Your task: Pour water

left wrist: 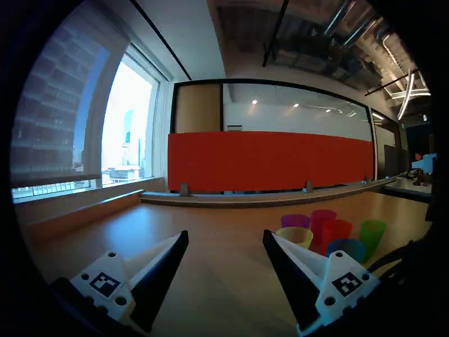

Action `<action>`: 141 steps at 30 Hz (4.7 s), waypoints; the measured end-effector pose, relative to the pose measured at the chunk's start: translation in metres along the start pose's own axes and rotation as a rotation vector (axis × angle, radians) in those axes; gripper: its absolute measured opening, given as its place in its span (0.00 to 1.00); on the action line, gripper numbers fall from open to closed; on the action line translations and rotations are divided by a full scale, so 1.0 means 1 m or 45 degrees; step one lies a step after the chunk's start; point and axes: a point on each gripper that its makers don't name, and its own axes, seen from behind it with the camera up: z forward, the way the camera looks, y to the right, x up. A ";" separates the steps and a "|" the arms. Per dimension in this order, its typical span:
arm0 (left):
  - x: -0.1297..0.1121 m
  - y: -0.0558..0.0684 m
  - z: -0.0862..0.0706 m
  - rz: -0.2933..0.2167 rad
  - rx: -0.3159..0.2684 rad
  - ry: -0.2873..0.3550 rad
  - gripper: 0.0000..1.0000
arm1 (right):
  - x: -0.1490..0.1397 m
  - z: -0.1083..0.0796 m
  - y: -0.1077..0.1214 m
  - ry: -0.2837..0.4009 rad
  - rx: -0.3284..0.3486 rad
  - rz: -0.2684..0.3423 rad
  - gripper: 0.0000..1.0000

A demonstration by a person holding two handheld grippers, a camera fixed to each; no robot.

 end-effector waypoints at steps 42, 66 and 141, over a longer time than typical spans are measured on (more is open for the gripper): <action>-0.001 0.001 -0.001 0.003 -0.013 -0.004 0.99 | 0.012 -0.003 -0.011 0.112 0.090 -0.080 0.99; -0.001 0.000 -0.001 0.003 -0.013 -0.004 0.99 | -0.033 0.016 0.003 0.149 0.028 0.035 0.99; -0.001 0.001 -0.001 0.003 -0.013 -0.004 0.99 | -0.067 0.027 0.018 0.094 -0.014 0.026 0.99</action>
